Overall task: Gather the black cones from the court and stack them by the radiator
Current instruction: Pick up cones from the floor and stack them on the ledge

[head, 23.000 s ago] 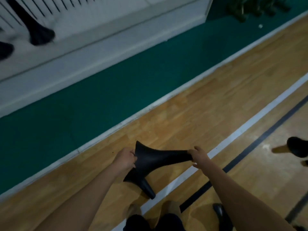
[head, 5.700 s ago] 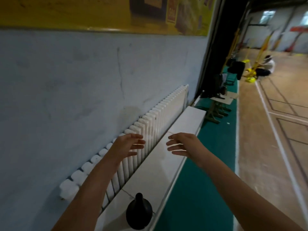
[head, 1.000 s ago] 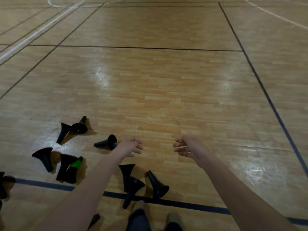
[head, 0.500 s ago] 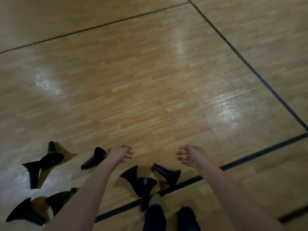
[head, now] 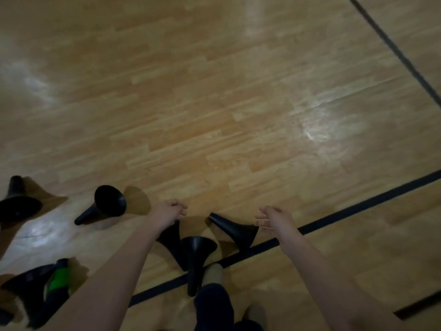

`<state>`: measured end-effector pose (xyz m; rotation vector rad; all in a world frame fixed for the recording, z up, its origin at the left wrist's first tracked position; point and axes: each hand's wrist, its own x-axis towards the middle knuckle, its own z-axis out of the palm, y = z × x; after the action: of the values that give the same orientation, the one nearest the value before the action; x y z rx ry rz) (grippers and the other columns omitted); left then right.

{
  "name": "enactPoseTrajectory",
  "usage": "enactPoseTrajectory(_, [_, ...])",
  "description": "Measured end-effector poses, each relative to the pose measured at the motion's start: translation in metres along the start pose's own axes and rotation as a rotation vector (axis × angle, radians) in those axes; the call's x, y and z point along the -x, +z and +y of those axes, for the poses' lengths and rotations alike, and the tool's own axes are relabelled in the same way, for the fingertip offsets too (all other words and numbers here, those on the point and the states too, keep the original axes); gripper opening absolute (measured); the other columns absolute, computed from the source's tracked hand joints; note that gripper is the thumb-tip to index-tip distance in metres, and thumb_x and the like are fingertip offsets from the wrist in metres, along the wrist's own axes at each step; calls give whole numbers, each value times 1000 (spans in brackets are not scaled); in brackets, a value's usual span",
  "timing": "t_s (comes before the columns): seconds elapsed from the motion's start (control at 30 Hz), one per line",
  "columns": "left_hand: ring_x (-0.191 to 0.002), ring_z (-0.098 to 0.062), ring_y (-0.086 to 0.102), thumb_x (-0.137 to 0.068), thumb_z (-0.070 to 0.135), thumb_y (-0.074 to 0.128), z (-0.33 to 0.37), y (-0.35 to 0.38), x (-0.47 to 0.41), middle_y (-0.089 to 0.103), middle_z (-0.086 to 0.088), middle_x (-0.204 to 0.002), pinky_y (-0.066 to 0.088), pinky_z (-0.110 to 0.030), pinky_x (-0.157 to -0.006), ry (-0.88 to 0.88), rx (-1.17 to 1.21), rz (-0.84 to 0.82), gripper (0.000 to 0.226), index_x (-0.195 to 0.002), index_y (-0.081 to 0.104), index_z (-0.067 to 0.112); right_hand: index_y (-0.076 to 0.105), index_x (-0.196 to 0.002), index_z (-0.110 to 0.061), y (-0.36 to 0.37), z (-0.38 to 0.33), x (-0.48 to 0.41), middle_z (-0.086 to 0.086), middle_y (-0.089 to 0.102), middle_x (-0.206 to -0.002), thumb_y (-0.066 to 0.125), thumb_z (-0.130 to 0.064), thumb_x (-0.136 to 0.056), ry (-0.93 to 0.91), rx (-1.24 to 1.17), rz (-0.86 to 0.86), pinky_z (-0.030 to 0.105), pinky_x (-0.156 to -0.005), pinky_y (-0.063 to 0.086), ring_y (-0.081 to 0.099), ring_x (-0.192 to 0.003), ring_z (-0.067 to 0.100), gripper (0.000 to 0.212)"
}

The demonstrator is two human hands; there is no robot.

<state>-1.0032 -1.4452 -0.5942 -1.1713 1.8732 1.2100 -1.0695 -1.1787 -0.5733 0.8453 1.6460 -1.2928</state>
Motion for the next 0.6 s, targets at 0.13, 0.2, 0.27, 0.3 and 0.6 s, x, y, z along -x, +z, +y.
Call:
enactPoseTrajectory(0.13, [-92,-17,61,-97,13,44,-46,55,-64,66,-8,-106,45,-30,-86,34,-21,20,24,-104,67,9,51,-131,-8,8,56,-75,7,63,-105,50,-22,-100,79,-5,25,35,-84,55,64,-99,21,34])
enactPoseTrajectory(0.2, [-115,-21,54,-97,14,46,-61,77,-88,60,-3,-118,40,-28,-97,63,-89,13,26,-112,67,7,47,-135,-8,9,81,-103,8,61,-112,46,-19,-101,108,4,22,35,-88,52,60,-111,23,36])
enactPoseTrajectory(0.27, [-127,-22,45,-97,15,46,-79,102,-120,53,-2,-133,34,-27,-103,71,-138,-43,29,-121,62,10,44,-138,-8,8,110,-133,9,59,-112,44,-16,-101,87,44,34,39,-93,50,60,-105,22,38])
enactPoseTrajectory(0.3, [-130,-23,42,-97,14,46,-86,111,-135,50,-5,-138,32,-28,-105,70,-156,-64,32,-125,60,10,42,-140,-9,7,120,-145,5,58,-105,45,-16,-101,74,65,47,39,-95,47,59,-93,19,40])
enactPoseTrajectory(0.6, [-137,-31,34,-102,21,35,-126,186,-237,35,-16,-150,28,-34,-110,58,-282,-92,45,-144,37,3,40,-143,-14,3,188,-230,10,57,-124,55,-10,-94,38,-127,1,35,-91,50,59,-102,22,52])
